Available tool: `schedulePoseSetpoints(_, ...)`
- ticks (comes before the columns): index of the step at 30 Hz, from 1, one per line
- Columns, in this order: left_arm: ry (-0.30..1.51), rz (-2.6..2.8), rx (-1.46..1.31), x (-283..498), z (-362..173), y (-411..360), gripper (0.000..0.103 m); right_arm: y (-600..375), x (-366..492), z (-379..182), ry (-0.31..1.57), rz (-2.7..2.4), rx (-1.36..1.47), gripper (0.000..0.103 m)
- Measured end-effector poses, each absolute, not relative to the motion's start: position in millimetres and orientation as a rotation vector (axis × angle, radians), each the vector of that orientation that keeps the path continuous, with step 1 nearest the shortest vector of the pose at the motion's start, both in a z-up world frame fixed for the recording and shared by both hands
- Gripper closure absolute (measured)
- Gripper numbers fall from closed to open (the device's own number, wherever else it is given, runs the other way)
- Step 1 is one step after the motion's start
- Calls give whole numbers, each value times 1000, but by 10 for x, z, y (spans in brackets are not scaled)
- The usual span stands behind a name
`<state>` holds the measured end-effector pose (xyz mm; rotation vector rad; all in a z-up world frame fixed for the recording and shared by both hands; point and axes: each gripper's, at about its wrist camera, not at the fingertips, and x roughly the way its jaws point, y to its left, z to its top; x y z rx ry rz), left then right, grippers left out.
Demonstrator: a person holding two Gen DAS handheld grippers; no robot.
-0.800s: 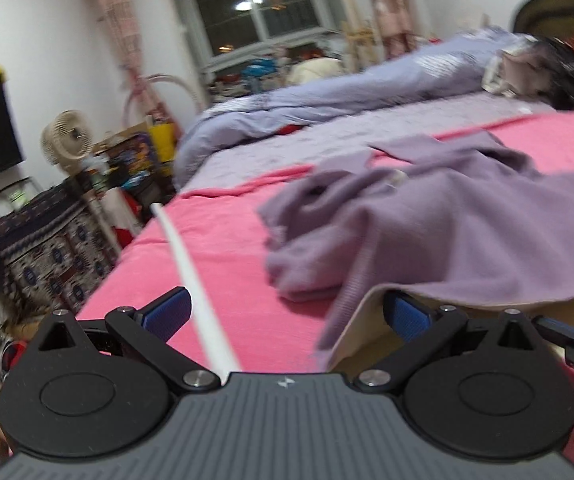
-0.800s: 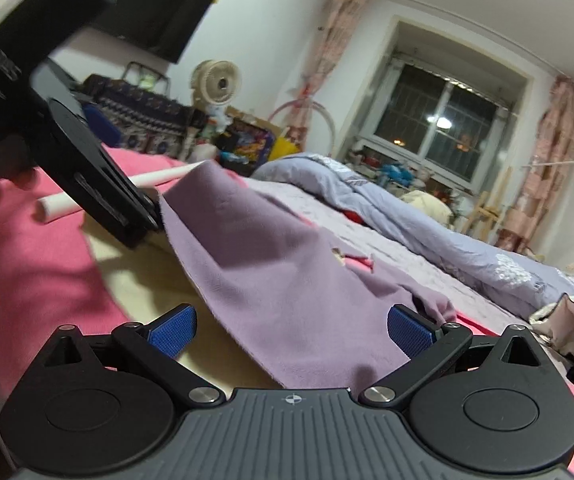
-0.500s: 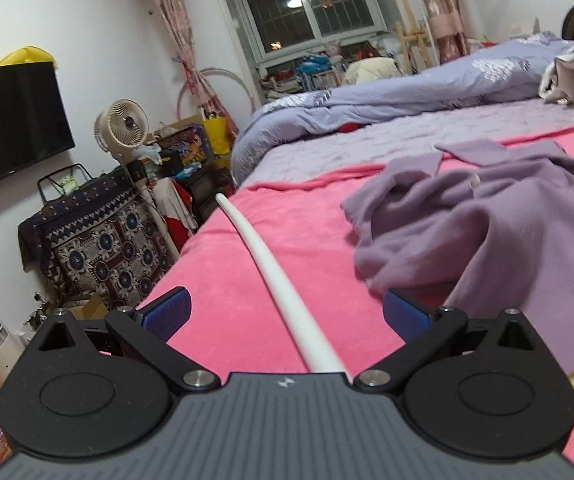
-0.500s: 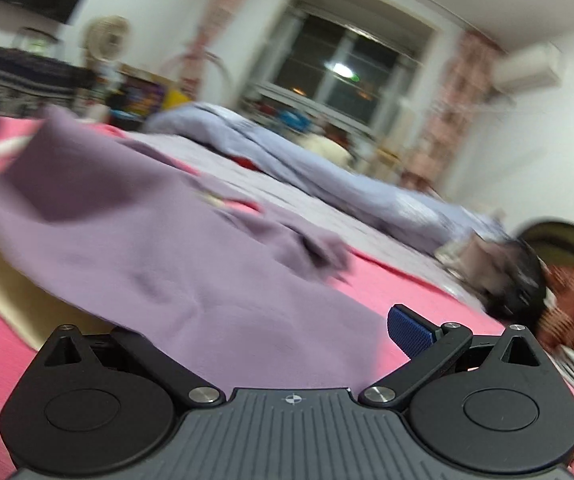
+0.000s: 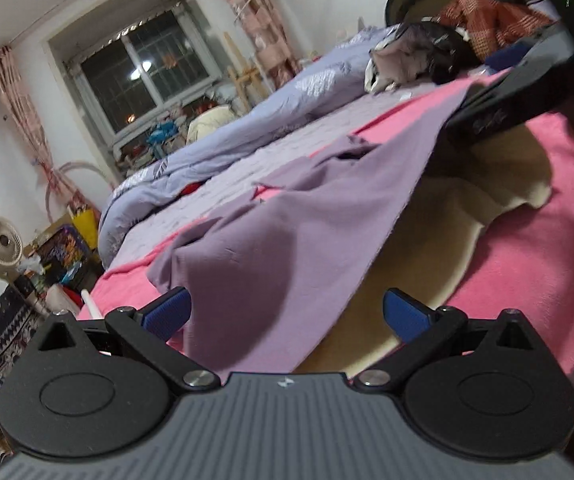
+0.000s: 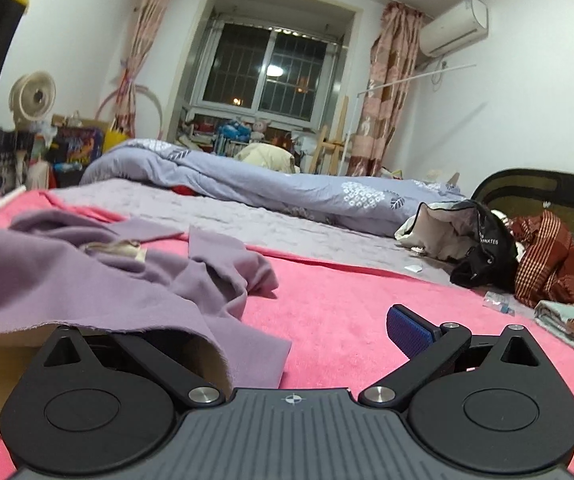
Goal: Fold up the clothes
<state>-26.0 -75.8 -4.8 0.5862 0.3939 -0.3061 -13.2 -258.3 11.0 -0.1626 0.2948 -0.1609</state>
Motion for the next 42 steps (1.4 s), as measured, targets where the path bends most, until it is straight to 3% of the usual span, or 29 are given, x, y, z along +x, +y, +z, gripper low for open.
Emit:
schedulePoseSetpoints(5,340,-37,616,50,-160,-896,0,-2634,-174,96,293,-167,-155,10)
schedulePoseSetpoints(13,394,148,603,323,-309,-483,0,-2665,-341,-160,339,-205,-216,14)
schedulePoseSetpoints(15,385,181,593,310,-308,-434,0,-2669,-372,-240,376,-210,-220,20)
schedulePoseSetpoints(17,373,223,571,271,-265,-356,0,-2666,-407,-315,415,-194,-198,34)
schedulePoseSetpoints(24,347,328,481,222,-87,118,0,-2449,-528,-360,380,-153,-222,42)
schedulePoseSetpoints(27,346,330,490,171,-108,156,0,-2451,-530,-340,392,-122,-184,58)
schedulePoseSetpoints(29,345,331,486,143,-115,175,0,-2451,-548,-316,396,-104,-162,86)
schedulePoseSetpoints(32,340,339,454,75,-69,190,0,-2503,-576,-261,374,-107,-125,95)
schedulePoseSetpoints(42,297,260,301,-300,308,297,0,-2856,-985,324,164,-180,-42,96)
